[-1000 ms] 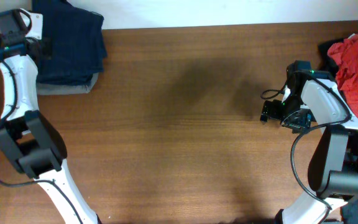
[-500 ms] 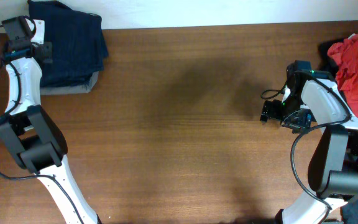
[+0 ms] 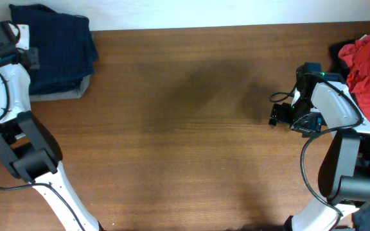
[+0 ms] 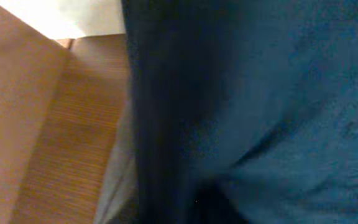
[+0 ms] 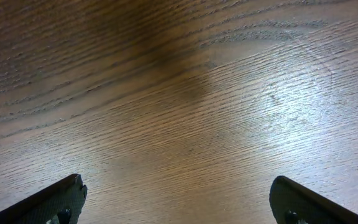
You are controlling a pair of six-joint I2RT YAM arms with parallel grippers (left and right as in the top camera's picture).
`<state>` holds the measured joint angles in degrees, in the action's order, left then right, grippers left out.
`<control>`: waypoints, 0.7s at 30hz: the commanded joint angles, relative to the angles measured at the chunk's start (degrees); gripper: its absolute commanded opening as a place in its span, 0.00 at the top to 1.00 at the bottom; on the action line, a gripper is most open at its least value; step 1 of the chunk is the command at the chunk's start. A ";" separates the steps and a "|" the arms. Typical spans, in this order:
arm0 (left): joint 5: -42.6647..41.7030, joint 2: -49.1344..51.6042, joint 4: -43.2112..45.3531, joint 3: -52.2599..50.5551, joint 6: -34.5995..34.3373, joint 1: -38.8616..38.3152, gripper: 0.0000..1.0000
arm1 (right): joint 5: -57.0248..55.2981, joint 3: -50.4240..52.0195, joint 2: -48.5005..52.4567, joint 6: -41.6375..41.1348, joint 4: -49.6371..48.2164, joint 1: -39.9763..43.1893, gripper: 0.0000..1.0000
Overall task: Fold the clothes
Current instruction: 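Place the shorts onto the grey garment at top-left with the left gripper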
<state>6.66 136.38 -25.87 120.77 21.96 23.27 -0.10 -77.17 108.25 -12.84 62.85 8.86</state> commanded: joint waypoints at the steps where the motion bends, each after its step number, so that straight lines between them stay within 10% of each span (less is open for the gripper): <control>1: 1.31 0.02 0.87 1.64 0.42 0.59 0.32 | 0.04 -0.79 -1.62 0.37 0.17 0.20 0.01; 2: 1.31 0.02 1.05 1.64 0.42 0.59 0.06 | 0.07 -0.79 -1.62 0.37 0.13 0.20 0.01; 3: 1.31 0.02 1.29 1.64 0.37 0.57 0.01 | 0.07 -0.79 -1.62 0.37 0.15 0.20 0.01; 14: -0.02 -0.76 -1.60 1.64 -3.93 -0.61 0.01 | 0.07 -0.79 -1.62 0.37 0.15 0.20 0.01; 16: -1.11 -0.87 -3.48 1.64 -6.82 -1.18 0.10 | 0.07 -0.79 -1.62 0.37 0.15 0.20 0.01; 21: -1.25 -0.87 -10.58 1.64 -13.38 -2.14 0.69 | 0.07 -0.79 -1.62 0.37 0.13 0.20 0.01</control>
<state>6.42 136.38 -34.52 121.19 14.33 21.85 -0.10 -77.17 108.25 -12.82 62.85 8.86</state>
